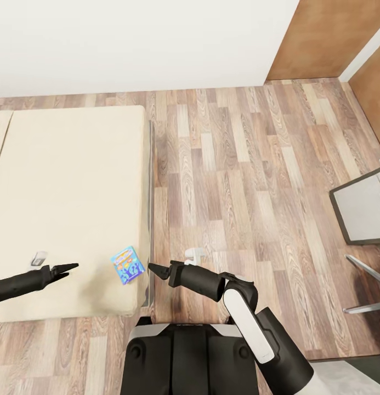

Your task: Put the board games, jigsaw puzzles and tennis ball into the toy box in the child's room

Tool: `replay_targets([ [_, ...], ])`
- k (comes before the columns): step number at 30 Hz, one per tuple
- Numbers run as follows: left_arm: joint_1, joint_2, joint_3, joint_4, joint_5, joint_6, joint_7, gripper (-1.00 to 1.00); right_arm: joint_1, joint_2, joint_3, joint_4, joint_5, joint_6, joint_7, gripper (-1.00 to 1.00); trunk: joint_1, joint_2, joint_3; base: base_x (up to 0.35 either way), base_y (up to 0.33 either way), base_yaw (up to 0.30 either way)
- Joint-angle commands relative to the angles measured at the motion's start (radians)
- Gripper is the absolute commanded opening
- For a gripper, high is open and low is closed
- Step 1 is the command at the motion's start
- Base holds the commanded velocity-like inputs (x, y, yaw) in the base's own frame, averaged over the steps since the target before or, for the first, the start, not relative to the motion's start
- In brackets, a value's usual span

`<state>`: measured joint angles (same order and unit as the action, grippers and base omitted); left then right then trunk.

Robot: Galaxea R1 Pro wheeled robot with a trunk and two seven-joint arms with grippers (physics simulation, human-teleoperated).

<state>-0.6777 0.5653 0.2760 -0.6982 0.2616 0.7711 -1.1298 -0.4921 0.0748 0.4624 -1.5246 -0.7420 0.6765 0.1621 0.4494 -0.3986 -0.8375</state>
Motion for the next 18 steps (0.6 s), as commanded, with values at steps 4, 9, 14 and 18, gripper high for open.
replay_targets([
  [4,0.0,0.009,-0.001,0.0,0.003,0.017,-0.001,1.0,0.0,-0.001,-0.003,-0.001,-0.001,0.005,0.008,1.0,0.001,-0.001,0.006,0.0,0.0,0.0],
  [9,-0.001,0.012,-0.006,-0.001,0.001,0.023,0.0,1.0,0.0,-0.001,-0.004,-0.002,-0.003,0.005,0.008,1.0,0.001,-0.001,0.014,0.0,0.0,0.0],
  [14,-0.002,0.013,-0.008,-0.005,0.002,0.03,0.0,1.0,0.0,-0.001,-0.005,-0.002,-0.004,0.005,0.007,1.0,0.001,-0.001,0.022,0.0,0.0,0.0],
  [18,-0.002,0.013,-0.011,-0.017,0.002,0.052,0.0,1.0,0.0,-0.001,-0.005,-0.002,-0.006,0.005,0.005,1.0,0.001,-0.001,0.029,0.0,0.0,0.0],
])
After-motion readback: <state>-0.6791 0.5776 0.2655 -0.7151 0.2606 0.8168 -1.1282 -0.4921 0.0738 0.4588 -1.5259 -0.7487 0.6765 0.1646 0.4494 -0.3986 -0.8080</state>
